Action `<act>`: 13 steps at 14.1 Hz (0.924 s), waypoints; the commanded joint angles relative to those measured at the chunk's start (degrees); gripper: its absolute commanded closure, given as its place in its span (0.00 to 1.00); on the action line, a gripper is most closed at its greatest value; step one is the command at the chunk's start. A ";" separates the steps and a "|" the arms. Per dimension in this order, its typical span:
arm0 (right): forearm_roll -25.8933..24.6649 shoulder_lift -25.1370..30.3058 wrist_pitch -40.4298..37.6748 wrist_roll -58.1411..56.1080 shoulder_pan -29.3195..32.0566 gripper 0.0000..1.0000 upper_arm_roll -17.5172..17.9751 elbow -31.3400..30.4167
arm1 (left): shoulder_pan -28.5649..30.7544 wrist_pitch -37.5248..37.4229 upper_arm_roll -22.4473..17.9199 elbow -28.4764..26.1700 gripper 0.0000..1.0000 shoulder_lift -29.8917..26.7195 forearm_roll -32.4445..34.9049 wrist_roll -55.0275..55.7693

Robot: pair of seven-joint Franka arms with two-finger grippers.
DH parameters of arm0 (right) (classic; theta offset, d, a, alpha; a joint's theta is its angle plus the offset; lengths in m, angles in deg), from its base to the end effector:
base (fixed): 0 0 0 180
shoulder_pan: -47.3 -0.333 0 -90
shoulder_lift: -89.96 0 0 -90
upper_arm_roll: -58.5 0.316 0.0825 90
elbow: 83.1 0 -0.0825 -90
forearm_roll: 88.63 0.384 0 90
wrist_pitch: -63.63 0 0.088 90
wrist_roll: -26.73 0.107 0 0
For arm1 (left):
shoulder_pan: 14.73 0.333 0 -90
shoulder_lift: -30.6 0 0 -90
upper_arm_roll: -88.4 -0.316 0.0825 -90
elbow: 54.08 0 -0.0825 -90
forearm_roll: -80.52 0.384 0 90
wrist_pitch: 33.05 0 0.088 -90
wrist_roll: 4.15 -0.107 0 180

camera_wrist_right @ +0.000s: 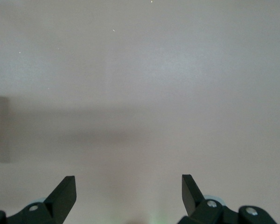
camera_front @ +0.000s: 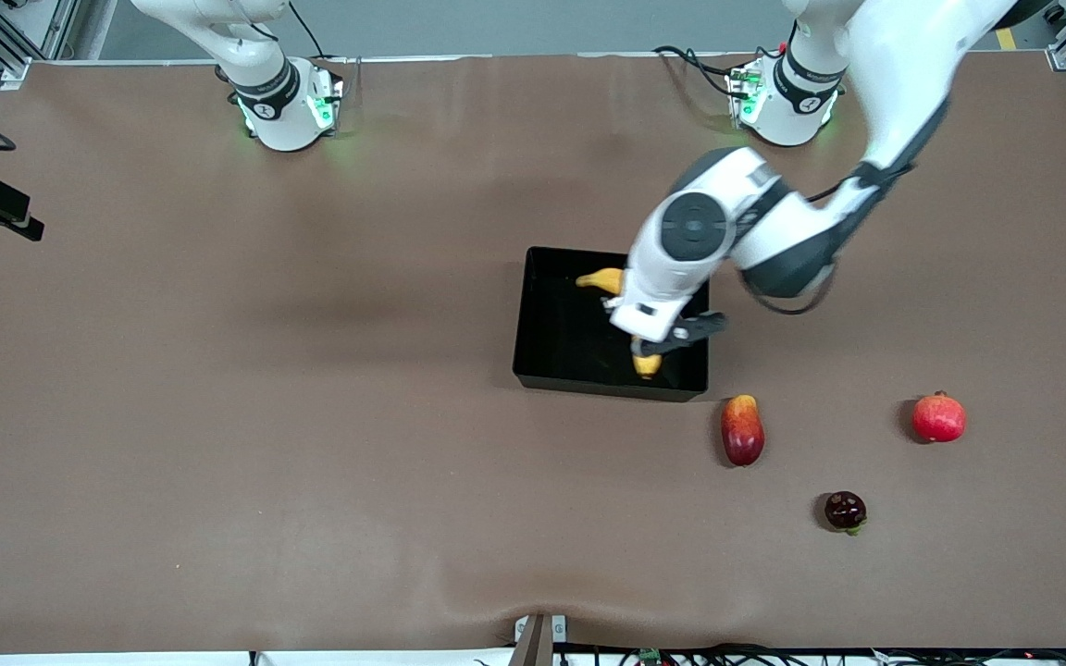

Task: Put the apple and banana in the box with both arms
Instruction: 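Carry the banana over the tray and open the left gripper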

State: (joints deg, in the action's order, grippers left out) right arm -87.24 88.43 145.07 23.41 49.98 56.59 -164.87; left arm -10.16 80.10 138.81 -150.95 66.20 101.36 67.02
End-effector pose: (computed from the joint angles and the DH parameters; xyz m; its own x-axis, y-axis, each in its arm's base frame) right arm 0.5456 -0.0406 0.6637 0.9993 -0.0185 -0.0310 -0.0193 -0.9995 -0.0250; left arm 0.5145 -0.3994 0.3306 0.9251 0.3407 -0.1674 0.3402 -0.9398 -0.0328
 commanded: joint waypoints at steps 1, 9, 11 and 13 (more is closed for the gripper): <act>-0.86 2.76 0.30 5.59 -1.62 0.00 -0.56 -2.95 | -7.00 1.72 -5.38 2.83 1.00 3.50 1.13 3.08; -0.95 2.50 1.01 5.70 -1.62 0.00 -0.56 -3.66 | -13.53 10.16 -11.12 2.74 0.89 10.44 4.37 3.18; -0.95 2.58 1.09 5.70 -1.80 0.00 -0.47 -3.57 | -13.80 10.25 -12.17 2.65 0.24 10.97 6.67 3.18; -1.03 2.50 1.44 5.61 -1.45 0.00 -0.56 -3.48 | -13.88 10.26 -12.44 2.91 0.00 10.72 6.85 3.01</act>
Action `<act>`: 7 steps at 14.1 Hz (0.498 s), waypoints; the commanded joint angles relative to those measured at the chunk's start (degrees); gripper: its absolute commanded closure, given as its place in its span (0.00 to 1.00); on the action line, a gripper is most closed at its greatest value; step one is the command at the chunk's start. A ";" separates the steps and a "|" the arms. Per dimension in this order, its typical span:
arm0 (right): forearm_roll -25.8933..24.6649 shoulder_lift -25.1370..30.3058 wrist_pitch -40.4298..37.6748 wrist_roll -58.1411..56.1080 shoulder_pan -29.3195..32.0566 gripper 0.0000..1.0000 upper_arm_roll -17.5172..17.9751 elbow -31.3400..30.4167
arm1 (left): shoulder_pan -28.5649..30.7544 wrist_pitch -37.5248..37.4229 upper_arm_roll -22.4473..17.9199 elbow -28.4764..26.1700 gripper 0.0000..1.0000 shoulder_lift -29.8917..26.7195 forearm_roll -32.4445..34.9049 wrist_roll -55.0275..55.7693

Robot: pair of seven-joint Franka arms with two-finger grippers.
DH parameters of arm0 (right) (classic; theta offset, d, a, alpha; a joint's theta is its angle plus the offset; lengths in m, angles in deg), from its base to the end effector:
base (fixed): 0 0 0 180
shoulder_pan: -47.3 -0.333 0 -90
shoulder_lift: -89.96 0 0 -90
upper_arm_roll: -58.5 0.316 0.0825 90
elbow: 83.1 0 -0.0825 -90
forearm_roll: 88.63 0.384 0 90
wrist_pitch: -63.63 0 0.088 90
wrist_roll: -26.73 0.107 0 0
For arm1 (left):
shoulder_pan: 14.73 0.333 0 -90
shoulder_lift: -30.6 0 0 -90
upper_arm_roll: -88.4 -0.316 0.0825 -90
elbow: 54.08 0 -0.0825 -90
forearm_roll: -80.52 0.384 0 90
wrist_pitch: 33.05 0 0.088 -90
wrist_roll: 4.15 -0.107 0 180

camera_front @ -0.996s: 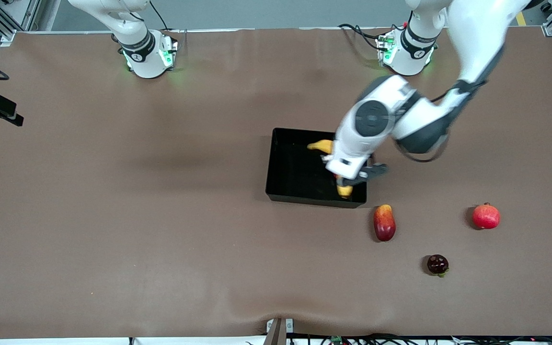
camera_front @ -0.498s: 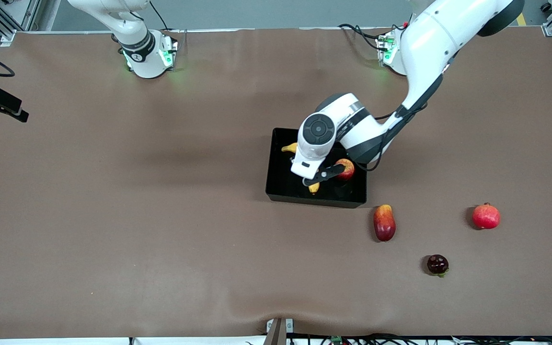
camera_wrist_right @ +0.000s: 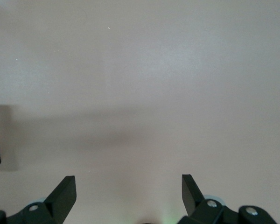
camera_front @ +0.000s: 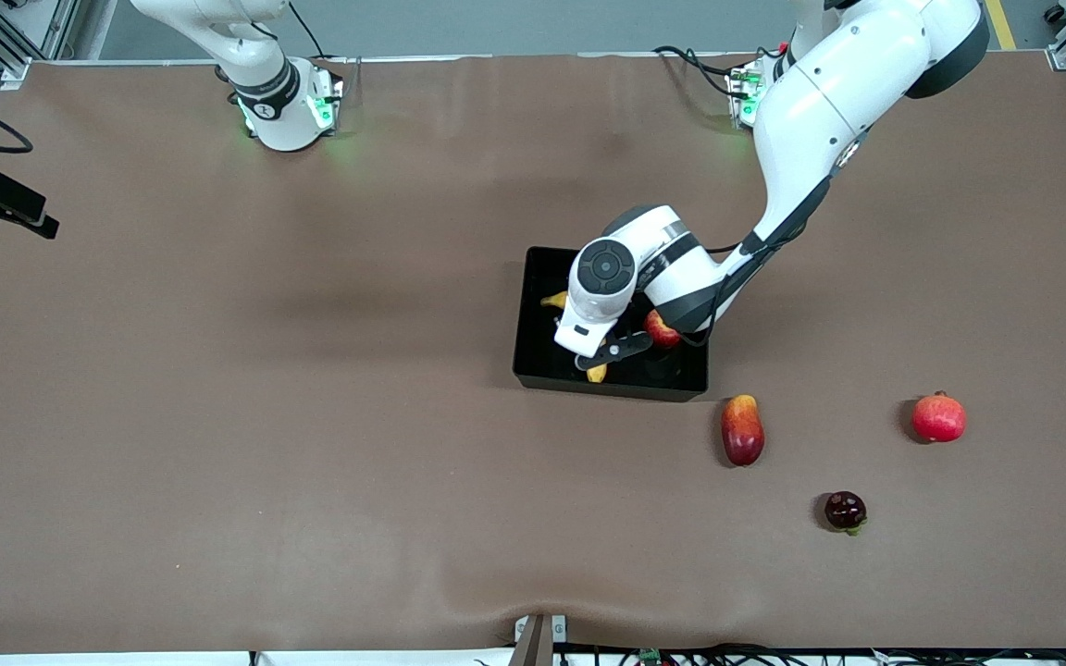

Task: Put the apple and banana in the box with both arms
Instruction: 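Carry the banana over the tray and open the left gripper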

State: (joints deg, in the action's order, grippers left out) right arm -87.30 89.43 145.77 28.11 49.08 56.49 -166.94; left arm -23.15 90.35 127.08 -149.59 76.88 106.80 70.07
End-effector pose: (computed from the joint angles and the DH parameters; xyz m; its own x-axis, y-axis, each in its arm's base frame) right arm 0.5422 -0.0331 0.6577 0.9954 -0.0869 -0.0394 -0.0878 -0.9959 -0.0218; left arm 0.4986 -0.4391 0.2015 0.9383 0.3130 -0.1473 0.3068 -0.9497 -0.0637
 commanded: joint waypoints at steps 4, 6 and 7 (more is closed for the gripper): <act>-1.41 1.41 1.00 0.90 -0.64 0.00 -0.46 -1.15 | 1.99 -4.37 -0.44 5.41 0.00 -5.30 0.97 -2.22; -1.41 1.41 1.00 0.91 -0.73 0.00 -0.46 -0.88 | 4.54 -10.34 -0.18 8.92 0.00 -8.99 0.44 -4.77; -1.41 1.41 1.09 0.90 -0.82 0.00 -0.46 -0.71 | 5.77 -12.63 -0.18 9.98 0.00 -10.93 0.44 -6.09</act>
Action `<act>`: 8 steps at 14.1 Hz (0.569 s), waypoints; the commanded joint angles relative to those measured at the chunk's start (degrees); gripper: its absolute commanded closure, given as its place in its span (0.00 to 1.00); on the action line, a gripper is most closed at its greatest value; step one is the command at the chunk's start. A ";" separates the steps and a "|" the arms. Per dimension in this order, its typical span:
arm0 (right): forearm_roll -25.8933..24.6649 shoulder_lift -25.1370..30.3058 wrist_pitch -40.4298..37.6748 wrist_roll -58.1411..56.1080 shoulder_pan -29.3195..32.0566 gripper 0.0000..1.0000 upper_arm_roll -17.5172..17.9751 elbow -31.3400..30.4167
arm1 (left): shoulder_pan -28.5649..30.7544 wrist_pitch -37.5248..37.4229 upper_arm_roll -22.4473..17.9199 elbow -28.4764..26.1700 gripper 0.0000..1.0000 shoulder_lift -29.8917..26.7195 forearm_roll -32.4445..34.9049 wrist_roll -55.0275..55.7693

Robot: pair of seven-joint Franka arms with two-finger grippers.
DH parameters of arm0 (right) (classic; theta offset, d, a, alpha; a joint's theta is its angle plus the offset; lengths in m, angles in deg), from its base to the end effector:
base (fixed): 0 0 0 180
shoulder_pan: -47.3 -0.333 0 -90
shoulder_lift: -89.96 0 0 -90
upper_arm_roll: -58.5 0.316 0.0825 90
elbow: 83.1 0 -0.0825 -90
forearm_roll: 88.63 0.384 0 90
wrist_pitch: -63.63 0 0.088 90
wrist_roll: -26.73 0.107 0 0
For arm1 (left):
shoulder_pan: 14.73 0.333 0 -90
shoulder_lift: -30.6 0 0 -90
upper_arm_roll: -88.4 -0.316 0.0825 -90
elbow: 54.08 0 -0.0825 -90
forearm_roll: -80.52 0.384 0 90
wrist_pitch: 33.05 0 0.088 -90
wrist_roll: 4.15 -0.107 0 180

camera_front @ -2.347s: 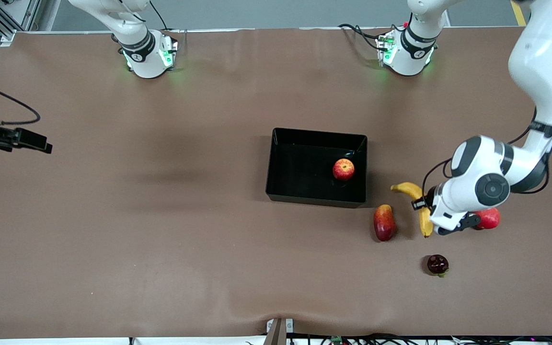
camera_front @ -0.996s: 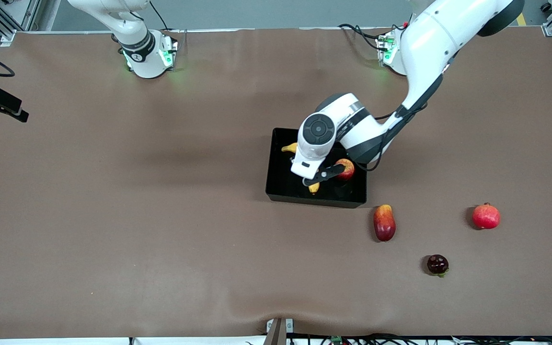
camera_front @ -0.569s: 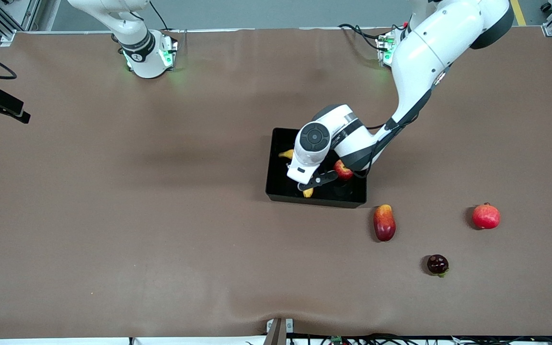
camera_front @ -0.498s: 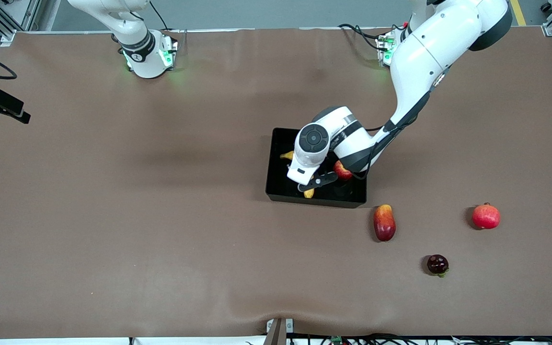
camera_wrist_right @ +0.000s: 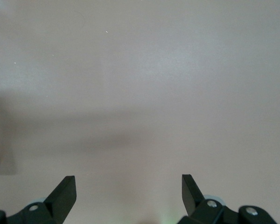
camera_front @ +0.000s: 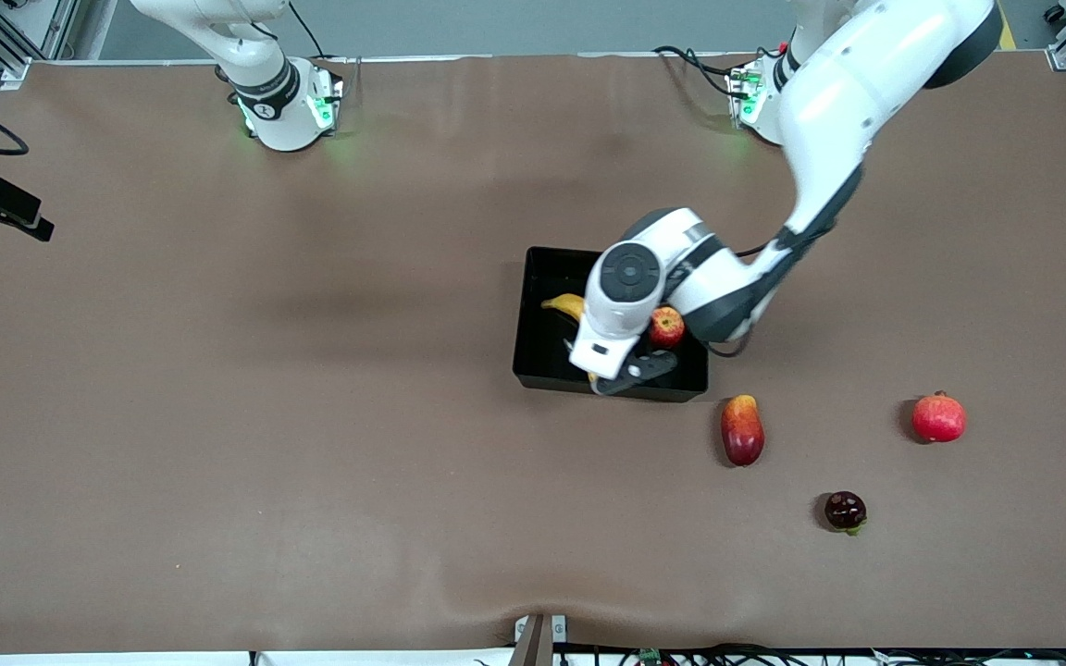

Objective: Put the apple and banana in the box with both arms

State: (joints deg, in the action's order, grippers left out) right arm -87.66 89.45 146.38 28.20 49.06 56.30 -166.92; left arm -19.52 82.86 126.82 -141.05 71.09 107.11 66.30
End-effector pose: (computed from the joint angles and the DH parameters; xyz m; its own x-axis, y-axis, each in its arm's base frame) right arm 0.5431 -0.0355 0.6589 0.9953 -0.0925 -0.0280 -0.0929 -0.9955 -0.0158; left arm 0.5754 -0.3958 0.3066 0.9313 0.3638 -0.0199 0.3632 -0.9312 -0.0297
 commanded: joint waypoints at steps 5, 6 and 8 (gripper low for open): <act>-1.41 1.39 0.40 0.91 -0.89 0.00 -0.18 -0.11 | 14.25 -12.97 0.69 1.81 0.00 -16.30 -4.69 -18.37; -1.32 1.39 0.40 0.82 -0.89 0.00 -0.18 -0.11 | 16.71 -14.82 0.69 1.81 0.00 -18.32 -5.23 -22.69; -1.32 1.39 0.23 0.91 -0.89 0.00 -0.18 -0.02 | 20.59 -18.51 0.69 1.81 0.00 -21.66 -5.41 -31.12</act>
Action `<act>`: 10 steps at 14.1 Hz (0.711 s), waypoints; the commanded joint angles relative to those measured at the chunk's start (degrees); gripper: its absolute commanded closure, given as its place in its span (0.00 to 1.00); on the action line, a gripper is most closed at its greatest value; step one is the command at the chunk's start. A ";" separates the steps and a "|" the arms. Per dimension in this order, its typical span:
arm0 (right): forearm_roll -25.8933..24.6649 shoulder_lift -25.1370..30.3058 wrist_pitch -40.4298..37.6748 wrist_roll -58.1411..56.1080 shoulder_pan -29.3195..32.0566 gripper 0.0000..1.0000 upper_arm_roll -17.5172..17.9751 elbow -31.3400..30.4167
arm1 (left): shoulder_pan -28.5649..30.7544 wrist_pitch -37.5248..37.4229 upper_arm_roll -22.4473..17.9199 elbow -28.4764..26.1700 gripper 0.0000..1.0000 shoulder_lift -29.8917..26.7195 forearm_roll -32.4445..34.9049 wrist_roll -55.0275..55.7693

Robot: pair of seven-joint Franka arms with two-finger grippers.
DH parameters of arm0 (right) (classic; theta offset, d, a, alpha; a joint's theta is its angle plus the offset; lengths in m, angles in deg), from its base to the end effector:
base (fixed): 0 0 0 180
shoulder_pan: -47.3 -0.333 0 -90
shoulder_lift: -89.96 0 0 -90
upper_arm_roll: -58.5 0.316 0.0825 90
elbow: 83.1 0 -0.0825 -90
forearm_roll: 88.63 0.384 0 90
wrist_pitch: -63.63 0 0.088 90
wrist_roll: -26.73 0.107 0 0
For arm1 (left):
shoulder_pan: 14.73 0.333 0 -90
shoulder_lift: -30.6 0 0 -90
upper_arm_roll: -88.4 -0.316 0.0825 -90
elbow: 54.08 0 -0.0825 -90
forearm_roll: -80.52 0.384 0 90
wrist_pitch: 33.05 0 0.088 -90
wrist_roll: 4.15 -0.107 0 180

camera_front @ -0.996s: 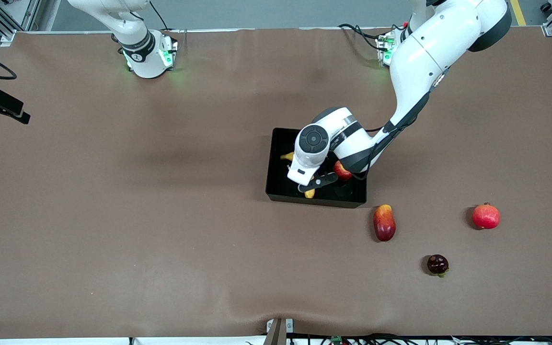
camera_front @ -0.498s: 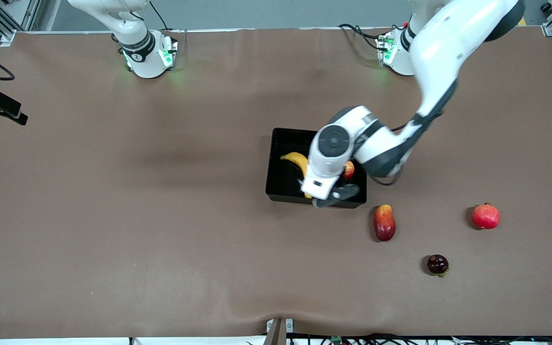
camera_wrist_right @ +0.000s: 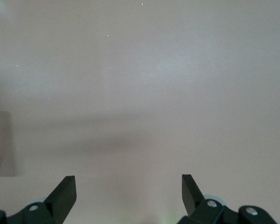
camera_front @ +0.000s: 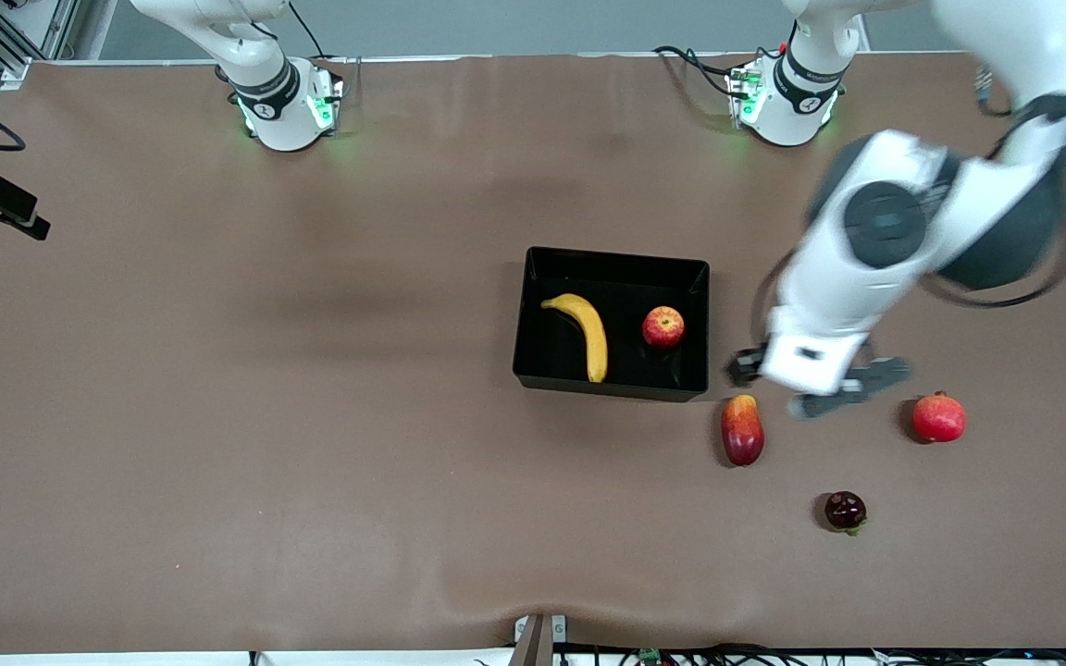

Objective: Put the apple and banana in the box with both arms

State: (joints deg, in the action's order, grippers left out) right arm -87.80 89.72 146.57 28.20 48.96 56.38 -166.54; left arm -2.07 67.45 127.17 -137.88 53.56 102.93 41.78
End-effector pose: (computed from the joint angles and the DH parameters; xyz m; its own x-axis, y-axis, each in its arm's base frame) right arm 0.5419 -0.0341 0.6648 0.9959 -0.0897 -0.0133 -0.0899 -0.9959 -0.0139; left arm 0.6309 -0.1967 0.4912 0.9515 0.2967 0.0816 0.3045 -0.9461 -0.1107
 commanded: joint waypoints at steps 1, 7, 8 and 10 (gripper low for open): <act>-1.18 1.13 -0.15 0.91 -0.78 0.00 -0.25 -0.40 | 4.37 -4.33 0.35 -1.36 0.00 -5.72 -1.22 -10.04; -1.18 1.13 -0.50 0.90 -0.60 0.00 -0.25 -0.49 | 10.02 -8.65 -2.44 -1.89 0.00 -15.21 -9.29 -24.72; -1.18 1.13 -0.41 0.91 -0.52 0.00 -0.25 -0.49 | 7.14 -9.35 -7.08 -2.24 0.00 -17.06 -11.48 -27.01; -1.18 1.13 -0.41 0.91 -0.60 0.00 -0.25 -0.49 | -1.99 -12.94 -19.37 -2.68 0.00 -19.70 -15.18 -31.58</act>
State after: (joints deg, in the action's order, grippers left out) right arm -87.84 89.73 146.43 28.24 48.95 56.35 -166.54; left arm 2.78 56.65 117.21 -138.17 38.26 91.05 14.19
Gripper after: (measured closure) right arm 0.000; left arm 0.000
